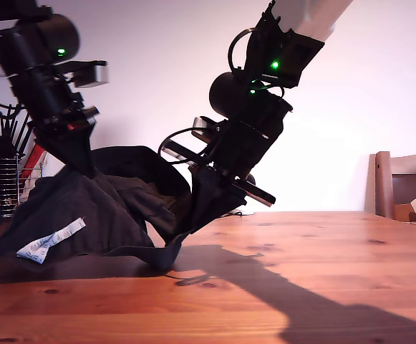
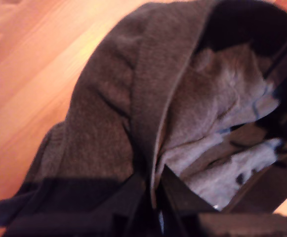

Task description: Fold the underwear in front of you. After folding it, place it to the left side.

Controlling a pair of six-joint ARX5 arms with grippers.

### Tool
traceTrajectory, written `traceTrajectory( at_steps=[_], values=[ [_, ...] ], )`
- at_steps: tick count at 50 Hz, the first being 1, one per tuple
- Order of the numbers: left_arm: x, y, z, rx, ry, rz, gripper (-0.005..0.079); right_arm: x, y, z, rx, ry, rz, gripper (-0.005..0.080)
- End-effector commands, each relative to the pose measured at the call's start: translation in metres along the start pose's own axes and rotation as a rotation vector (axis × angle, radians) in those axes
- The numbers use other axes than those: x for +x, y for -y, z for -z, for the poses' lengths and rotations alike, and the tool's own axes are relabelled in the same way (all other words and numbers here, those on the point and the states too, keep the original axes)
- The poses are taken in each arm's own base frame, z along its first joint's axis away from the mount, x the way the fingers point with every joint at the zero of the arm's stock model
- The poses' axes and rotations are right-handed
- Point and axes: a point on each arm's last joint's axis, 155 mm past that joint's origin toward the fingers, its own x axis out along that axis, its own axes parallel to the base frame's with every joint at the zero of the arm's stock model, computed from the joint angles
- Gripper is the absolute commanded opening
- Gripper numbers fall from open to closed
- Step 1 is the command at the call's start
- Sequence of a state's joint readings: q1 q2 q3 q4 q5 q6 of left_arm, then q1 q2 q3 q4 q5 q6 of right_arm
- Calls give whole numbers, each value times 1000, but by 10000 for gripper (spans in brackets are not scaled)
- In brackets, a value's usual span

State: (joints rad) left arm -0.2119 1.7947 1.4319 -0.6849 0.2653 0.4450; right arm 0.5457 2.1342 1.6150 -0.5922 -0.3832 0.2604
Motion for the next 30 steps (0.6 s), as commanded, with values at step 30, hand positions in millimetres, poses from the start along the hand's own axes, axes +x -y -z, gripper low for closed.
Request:
traceTrajectory(
  at_steps=[30],
  values=[
    [5, 3, 4, -40, 2, 38, -20, 8, -1, 4, -27, -14, 0, -13]
  ],
)
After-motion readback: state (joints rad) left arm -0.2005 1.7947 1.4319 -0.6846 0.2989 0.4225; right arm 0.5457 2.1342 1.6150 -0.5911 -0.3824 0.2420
